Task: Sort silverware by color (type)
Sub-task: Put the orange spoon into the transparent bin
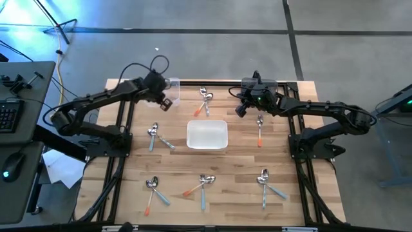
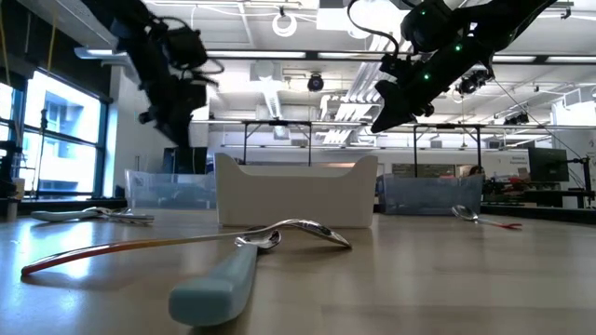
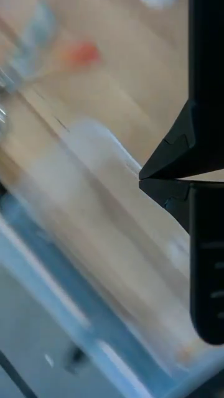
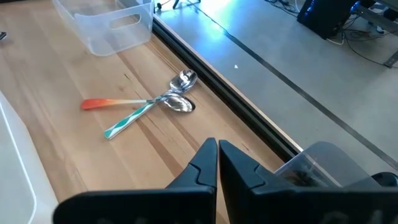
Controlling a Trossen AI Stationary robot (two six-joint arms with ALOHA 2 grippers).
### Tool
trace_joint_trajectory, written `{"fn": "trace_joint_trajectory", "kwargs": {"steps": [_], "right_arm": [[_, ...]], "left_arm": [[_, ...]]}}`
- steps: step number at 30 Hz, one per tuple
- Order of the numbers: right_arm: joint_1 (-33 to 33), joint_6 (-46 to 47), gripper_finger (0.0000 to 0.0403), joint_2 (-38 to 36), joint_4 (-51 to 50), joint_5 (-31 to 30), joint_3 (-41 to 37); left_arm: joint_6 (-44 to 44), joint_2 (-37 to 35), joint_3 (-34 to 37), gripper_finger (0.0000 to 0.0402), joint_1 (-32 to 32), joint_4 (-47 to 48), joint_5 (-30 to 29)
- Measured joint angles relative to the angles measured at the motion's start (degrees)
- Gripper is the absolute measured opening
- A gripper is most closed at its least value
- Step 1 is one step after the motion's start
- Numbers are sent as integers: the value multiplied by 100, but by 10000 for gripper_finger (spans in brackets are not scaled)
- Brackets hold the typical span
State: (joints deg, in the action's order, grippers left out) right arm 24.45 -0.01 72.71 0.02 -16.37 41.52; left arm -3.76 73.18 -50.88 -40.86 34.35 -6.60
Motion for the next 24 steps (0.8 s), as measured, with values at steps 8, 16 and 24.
{"fn": "trace_joint_trajectory", "kwargs": {"steps": [8,16,24], "right_arm": [[0,-2,0,0,62,1,0],[-1,-31,0,0,-28,1,0],[-1,-46,0,0,-69,1,0]], "left_arm": [[365,1179,-1503,1,381,2,585],[278,2650,-2227,1,817,-55,953],[-3,3424,-2482,32,1051,-408,993]]}}
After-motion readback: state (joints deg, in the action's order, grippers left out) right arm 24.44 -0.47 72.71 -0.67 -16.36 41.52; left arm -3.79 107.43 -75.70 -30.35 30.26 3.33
